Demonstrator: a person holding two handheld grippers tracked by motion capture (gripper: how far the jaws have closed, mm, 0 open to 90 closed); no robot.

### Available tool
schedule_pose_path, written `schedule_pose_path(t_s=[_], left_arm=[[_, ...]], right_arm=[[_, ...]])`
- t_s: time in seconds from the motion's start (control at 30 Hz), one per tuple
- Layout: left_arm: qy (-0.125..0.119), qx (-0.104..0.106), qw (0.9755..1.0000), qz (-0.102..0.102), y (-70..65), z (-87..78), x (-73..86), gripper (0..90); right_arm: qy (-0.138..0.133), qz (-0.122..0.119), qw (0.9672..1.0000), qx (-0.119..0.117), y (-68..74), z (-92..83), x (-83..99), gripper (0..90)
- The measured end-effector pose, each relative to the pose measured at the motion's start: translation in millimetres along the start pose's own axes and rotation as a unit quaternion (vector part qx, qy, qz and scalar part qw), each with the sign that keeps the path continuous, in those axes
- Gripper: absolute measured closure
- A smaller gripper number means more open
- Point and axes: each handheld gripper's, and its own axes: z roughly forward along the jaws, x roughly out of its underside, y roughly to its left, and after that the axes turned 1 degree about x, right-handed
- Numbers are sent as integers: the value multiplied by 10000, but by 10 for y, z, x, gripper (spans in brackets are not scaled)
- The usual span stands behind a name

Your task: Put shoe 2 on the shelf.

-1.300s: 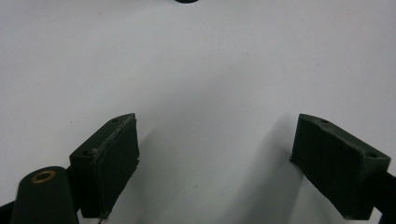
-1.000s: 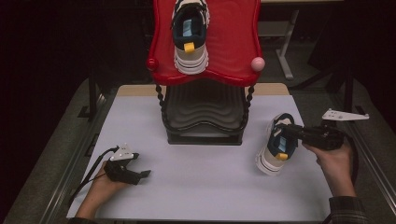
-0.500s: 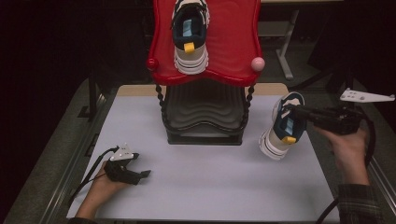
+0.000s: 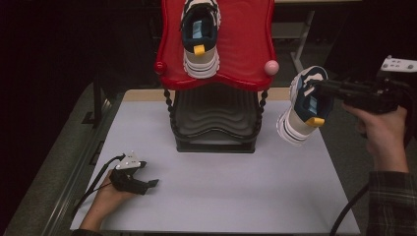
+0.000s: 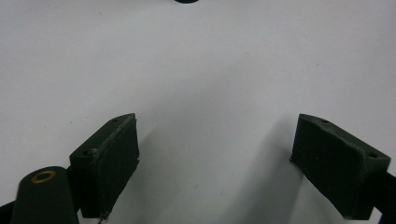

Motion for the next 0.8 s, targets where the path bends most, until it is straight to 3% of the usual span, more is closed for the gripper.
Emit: schedule_pose_path(t_s=[0.5, 0.8], left_arm=[[16, -5, 10000, 25, 2, -1, 2, 139], [16, -6, 10000, 28, 2, -2, 2, 140]], right_arm=[[-445, -431, 9980, -108, 116, -106, -853, 733], [-625, -769, 9945, -347, 220, 44, -1340, 733]])
